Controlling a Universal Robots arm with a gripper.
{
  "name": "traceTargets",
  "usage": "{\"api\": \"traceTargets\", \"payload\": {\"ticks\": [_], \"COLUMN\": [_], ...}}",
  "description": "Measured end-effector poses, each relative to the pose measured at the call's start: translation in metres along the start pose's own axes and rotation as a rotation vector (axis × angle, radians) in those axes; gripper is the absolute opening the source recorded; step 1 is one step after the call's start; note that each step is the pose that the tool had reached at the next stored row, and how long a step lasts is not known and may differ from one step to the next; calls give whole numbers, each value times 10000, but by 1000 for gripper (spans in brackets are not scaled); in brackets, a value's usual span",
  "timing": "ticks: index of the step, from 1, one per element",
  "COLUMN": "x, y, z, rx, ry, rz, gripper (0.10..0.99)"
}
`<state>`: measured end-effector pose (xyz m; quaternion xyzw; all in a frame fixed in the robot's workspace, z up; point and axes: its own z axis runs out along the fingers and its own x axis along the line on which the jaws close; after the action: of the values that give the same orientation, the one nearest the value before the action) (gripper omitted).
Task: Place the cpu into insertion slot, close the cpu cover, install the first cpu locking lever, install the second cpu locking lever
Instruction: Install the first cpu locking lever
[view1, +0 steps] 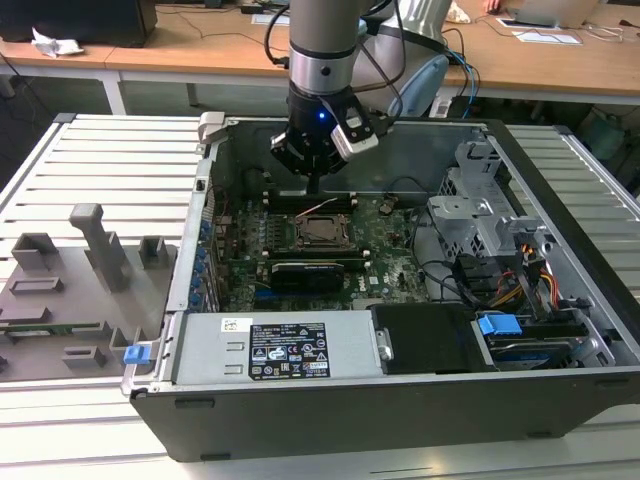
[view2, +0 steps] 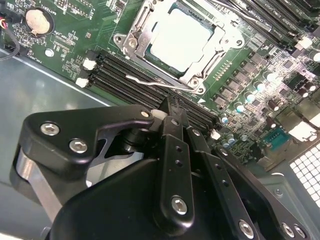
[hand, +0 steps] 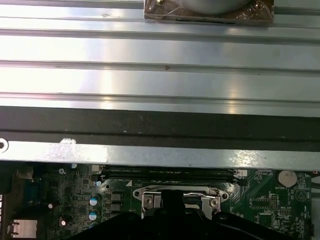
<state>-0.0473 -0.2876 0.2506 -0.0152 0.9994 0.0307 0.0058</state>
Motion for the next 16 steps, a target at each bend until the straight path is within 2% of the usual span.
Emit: {"api": "traceTargets", "payload": {"ticks": [2,6,7,8,9,12,16], "x": [-19,-46,-48,-54,-58,-67,-94], "y": [-1,2,0,0,0,-3,-10], "z": [10,40,45,57,71,105,218], "rx": [-4,-22,-67,-185,-242,-243,-242], "ry": [13,14,14,6,-1,-6,-6], "rz": [-239,-259,-257,-245,-212,-102,-64], "gripper": [106,106,106,106,106,106,106]}}
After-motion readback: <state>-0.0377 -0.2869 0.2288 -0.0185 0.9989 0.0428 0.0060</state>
